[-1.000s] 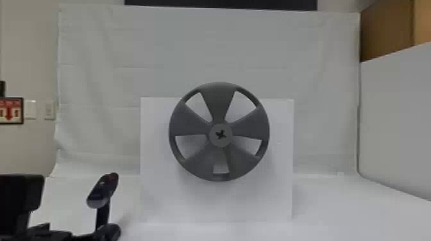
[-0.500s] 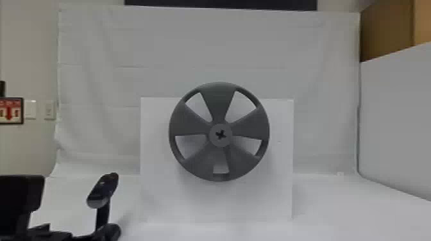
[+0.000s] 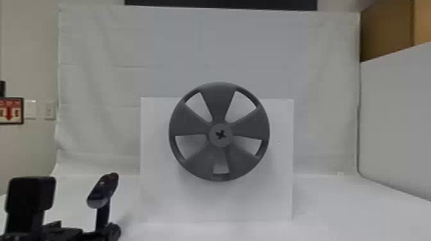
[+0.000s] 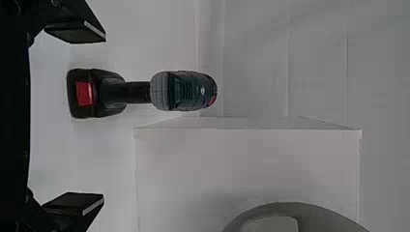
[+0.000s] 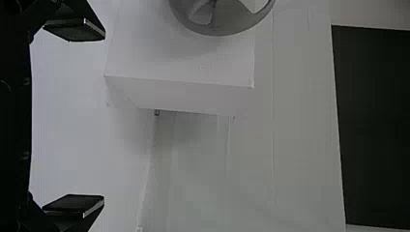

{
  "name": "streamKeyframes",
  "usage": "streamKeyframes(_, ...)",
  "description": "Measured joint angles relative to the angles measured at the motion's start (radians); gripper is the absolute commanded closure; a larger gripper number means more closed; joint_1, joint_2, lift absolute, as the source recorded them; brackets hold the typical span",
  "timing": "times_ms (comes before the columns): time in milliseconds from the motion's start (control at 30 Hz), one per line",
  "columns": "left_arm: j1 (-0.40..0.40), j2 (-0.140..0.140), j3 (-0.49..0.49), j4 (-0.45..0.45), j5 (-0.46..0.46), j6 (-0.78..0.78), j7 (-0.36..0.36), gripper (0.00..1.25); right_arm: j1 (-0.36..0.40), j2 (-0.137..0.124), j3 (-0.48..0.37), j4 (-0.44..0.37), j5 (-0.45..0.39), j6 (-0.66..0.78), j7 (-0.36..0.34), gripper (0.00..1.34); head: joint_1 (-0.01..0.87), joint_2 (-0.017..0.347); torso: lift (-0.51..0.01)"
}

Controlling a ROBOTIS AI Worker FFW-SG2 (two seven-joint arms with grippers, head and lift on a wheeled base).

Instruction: Grasp the drill and bring into the middle of wheel

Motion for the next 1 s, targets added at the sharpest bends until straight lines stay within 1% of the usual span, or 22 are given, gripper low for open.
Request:
streamKeyframes(100,-0.006,-0.008,-0.004,0.042,0.001,-0.047,0.0,0.12,-0.001,0.0,0.004,0.0,0.003,0.001,0.0,0.11,0.0,0.0,-0.406)
streamKeyframes(200,-0.015,-0.011,-0.014,0.084,0.001,-0.089,0.004,0.12,-0.001,-0.001,0.006,0.0,0.005,0.002,0.0,0.11,0.0,0.0,-0.406)
streamKeyframes(467,-0.033,-0.019,-0.047,0.19,0.005,-0.197,0.055,0.13,0.0,-0.002,0.011,0.0,0.009,0.005,0.0,0.11,0.0,0.0,-0.406)
streamKeyframes(800,-0.053,-0.034,-0.075,0.279,0.006,-0.309,0.112,0.13,0.003,-0.003,0.016,0.0,0.013,0.006,0.0,0.11,0.0,0.0,-0.406)
streamKeyframes(1000,-0.072,-0.034,-0.084,0.335,-0.003,-0.361,0.121,0.14,0.005,-0.004,0.018,0.0,0.014,0.008,0.0,0.11,0.0,0.0,-0.406)
